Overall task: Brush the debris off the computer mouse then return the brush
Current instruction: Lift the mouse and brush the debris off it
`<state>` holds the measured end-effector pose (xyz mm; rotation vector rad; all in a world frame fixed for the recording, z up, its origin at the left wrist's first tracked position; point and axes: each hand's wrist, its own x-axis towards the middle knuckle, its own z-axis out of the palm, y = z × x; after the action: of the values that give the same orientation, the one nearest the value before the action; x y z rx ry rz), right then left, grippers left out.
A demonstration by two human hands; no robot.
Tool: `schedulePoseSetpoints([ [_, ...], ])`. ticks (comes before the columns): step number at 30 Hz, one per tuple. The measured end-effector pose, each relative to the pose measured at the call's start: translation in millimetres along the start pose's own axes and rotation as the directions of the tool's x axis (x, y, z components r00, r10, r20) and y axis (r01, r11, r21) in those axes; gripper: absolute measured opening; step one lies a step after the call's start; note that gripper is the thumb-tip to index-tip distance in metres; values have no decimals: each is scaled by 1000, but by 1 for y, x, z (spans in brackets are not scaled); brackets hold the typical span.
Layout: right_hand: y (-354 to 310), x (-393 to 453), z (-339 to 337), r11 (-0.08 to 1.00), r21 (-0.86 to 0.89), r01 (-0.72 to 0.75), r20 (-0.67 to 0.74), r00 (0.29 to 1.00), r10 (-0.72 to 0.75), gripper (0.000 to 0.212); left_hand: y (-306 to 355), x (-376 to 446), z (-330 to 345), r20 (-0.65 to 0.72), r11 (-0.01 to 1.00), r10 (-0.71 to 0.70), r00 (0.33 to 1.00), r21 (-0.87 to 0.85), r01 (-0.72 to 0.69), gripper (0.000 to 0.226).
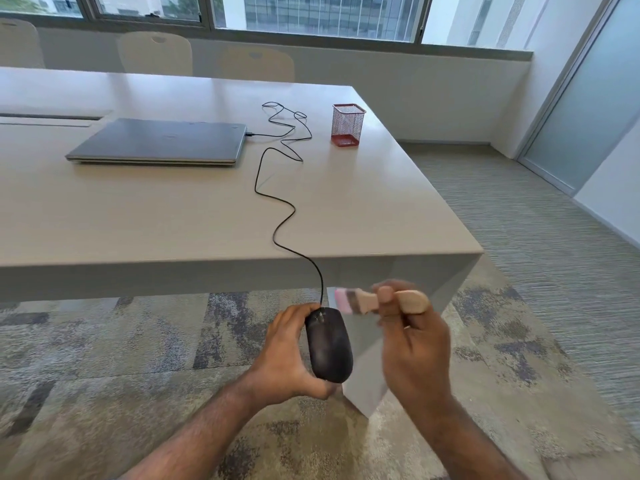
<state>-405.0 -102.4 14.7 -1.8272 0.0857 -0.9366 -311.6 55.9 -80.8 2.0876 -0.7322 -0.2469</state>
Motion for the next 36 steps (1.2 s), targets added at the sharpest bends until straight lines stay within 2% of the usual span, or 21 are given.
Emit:
schedulePoseSetpoints([
  [3, 10, 7, -6, 998, 64, -11, -34, 999, 14, 21, 1, -3, -1, 19, 1000, 9, 1000, -30, -9, 117],
  [5, 21, -1, -4, 988, 57, -145, 11, 989, 144, 23, 1, -6, -2, 24, 998, 14, 1000, -62, -12, 117],
  [8, 36, -19, 5, 929, 25, -370, 49, 928, 368, 18, 2, -8, -4, 13, 995, 14, 1000, -98, -13, 117],
  [11, 41, -29, 16, 824, 128, -553, 81, 833, 547, 20, 3, -11, -5, 11, 995, 18, 1000, -103, -17, 116],
  [13, 43, -31, 22, 702, 239, -671, 107, 737, 668, 21, 6, -11, -5, 16, 996, 20, 1000, -88, -19, 116],
  [16, 50, -33, 31, 544, 309, -780, 113, 598, 793, 20, 10, -12, -5, 47, 997, 9, 999, -71, -6, 120],
  [19, 52, -32, 37, 443, 413, -796, 130, 533, 836, 20, 14, -15, -6, 74, 995, -23, 997, -100, 31, 124],
  [23, 54, -32, 39, 368, 514, -775, 171, 513, 841, 43, 18, -18, -9, 103, 992, -62, 993, -105, 73, 122],
  [29, 56, -30, 42, 344, 580, -738, 149, 511, 847, 32, 26, -21, -7, 74, 996, -91, 993, -15, 92, 133],
  [33, 57, -29, 45, 353, 603, -715, 104, 509, 854, 14, 39, -32, 10, -141, 991, -129, 982, 14, 132, 132],
  [36, 57, -30, 44, 346, 606, -717, 96, 498, 862, 17, 42, -37, 16, -276, 989, -147, 950, -30, 144, 115],
])
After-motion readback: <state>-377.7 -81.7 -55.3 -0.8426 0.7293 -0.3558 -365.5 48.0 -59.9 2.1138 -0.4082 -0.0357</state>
